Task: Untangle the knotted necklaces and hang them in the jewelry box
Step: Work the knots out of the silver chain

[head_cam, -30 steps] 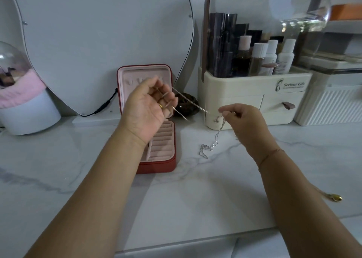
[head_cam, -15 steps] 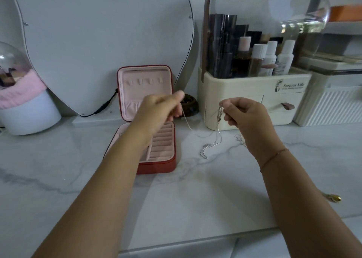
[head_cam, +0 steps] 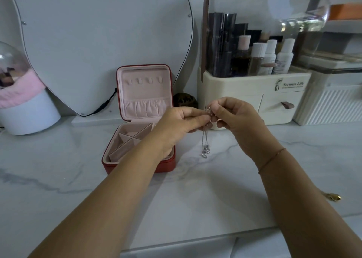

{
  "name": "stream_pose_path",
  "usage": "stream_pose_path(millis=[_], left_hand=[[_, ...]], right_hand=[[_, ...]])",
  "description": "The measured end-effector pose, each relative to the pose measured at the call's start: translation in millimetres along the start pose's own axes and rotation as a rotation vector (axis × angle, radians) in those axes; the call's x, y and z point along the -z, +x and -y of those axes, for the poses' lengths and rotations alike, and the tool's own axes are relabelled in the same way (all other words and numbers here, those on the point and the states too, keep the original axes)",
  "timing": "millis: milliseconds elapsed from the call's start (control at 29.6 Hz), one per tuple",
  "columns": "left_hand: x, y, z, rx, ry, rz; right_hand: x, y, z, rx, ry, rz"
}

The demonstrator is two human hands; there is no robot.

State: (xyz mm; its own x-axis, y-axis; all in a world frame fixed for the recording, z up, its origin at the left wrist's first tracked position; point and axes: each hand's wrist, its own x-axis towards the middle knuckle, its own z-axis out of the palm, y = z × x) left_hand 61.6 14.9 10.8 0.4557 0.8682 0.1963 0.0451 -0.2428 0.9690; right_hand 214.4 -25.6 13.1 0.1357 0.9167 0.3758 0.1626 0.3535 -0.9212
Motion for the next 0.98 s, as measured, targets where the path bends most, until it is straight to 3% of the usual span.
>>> stream_pose_path(millis=[372, 642, 980], left_hand=[[2, 1, -2, 0.029, -0.054, -0.019], [7, 3, -1, 0.010, -0.104, -0.076], [9, 5, 0, -0.017, -0.090, -0.086]], right_hand=[[1, -2, 0, -0.217, 0.279, 0.068], [3, -3, -3, -0.088, 0.085, -0.039], [3, -3, -1, -0.070, 0.128, -0.027]])
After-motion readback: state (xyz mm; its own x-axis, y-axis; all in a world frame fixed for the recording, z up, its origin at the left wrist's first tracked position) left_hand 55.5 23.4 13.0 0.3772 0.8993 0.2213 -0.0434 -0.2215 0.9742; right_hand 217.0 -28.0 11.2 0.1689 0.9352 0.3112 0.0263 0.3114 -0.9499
